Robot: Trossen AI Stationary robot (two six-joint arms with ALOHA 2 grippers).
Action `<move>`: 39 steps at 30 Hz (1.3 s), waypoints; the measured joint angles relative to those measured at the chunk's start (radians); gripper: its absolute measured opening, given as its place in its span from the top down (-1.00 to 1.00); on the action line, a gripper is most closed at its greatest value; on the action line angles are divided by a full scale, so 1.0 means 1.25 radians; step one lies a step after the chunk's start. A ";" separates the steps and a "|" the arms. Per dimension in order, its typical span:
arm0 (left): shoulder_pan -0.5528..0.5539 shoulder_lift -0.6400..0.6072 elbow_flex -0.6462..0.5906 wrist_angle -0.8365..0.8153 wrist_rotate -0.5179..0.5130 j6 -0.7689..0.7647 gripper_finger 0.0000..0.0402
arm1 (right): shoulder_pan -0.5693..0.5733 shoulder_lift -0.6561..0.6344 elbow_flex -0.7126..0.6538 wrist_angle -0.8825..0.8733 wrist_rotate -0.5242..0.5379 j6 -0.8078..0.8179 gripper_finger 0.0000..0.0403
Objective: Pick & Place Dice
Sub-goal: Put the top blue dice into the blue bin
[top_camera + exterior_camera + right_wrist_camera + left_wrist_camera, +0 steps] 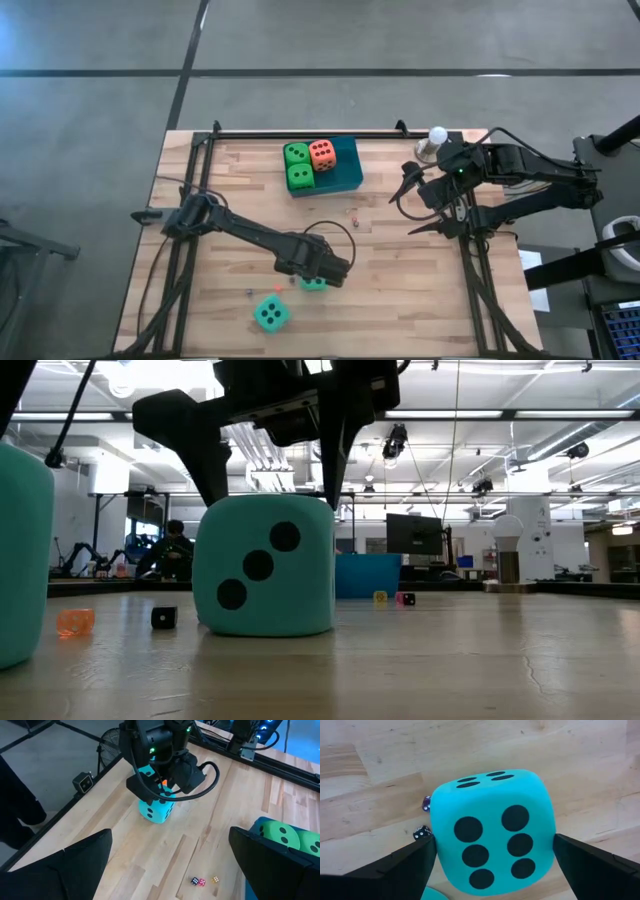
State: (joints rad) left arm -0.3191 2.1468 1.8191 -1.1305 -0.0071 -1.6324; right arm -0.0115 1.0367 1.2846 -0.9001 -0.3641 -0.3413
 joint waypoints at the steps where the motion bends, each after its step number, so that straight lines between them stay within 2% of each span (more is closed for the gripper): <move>1: 0.000 0.000 -0.003 0.003 0.000 0.000 -0.97 | 0.000 0.000 0.000 0.000 0.000 -0.001 -0.99; 20: 0.002 -0.001 -0.030 0.033 0.027 -0.036 -0.93 | 0.000 0.000 0.000 0.000 0.000 -0.002 -0.99; 31: 0.002 -0.001 -0.031 0.031 0.045 -0.057 -0.76 | 0.000 0.000 0.000 0.000 0.000 0.000 -0.99; 39: 0.002 -0.001 -0.030 0.035 0.047 -0.057 -0.87 | 0.000 0.000 0.000 0.000 0.000 -0.001 -0.99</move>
State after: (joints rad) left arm -0.3168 2.1456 1.7817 -1.0864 0.0513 -1.7039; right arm -0.0115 1.0368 1.2846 -0.9001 -0.3643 -0.3431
